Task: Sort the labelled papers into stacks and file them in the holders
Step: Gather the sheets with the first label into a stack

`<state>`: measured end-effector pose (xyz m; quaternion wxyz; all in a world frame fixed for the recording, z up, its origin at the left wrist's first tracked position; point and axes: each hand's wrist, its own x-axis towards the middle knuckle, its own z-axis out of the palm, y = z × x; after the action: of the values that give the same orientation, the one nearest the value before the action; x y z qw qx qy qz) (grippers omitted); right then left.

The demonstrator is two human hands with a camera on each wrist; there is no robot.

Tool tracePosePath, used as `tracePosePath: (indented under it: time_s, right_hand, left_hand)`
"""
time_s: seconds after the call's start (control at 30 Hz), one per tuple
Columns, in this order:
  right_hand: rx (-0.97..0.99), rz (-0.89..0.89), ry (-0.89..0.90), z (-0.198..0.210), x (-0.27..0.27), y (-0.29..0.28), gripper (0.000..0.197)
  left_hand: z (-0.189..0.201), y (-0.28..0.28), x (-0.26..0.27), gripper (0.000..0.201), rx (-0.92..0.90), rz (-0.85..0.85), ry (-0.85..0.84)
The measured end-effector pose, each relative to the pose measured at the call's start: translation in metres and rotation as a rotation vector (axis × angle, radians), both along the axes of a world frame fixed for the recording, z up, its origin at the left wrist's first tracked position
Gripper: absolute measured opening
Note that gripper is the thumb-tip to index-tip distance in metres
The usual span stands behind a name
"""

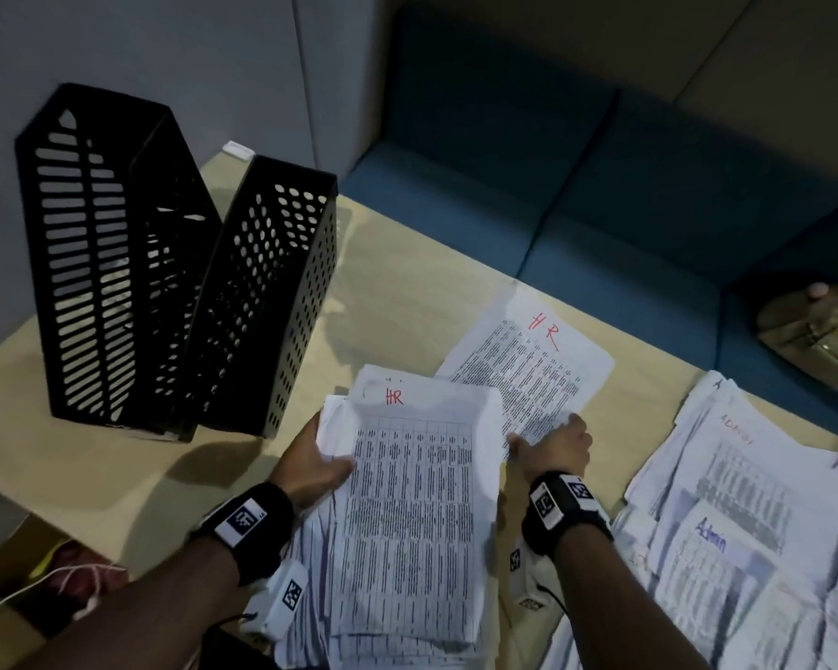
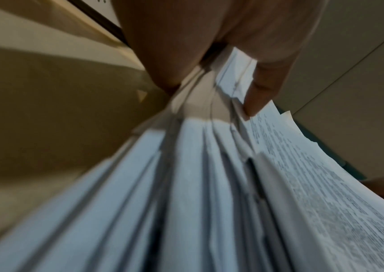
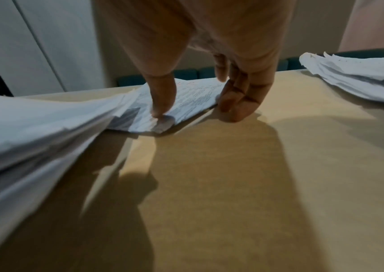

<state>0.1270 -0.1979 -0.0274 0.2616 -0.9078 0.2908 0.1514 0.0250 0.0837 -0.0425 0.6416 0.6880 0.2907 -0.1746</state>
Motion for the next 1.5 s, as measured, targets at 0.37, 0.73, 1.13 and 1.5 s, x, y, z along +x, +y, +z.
tracePosePath:
  time_s: [0.37, 0.73, 1.13, 1.5]
  right_hand:
    - [0.006, -0.098, 0.040, -0.004, 0.015, -0.035, 0.042]
    - [0.064, -0.036, -0.023, 0.012, 0.023, -0.041, 0.040]
    - [0.594, -0.030, -0.140, 0.055, -0.028, -0.045, 0.011]
    - [-0.107, 0.741, 0.315, 0.060, -0.086, 0.000, 0.075]
  left_hand:
    - [-0.010, -0.008, -0.012, 0.057, -0.141, 0.105, 0.095]
    - [-0.002, 0.000, -0.015, 0.054, -0.017, 0.061, 0.071]
    - [0.002, -0.007, -0.004, 0.045, 0.071, 0.044, 0.044]
    - [0.019, -0.017, 0.004, 0.059, -0.038, -0.012, -0.081]
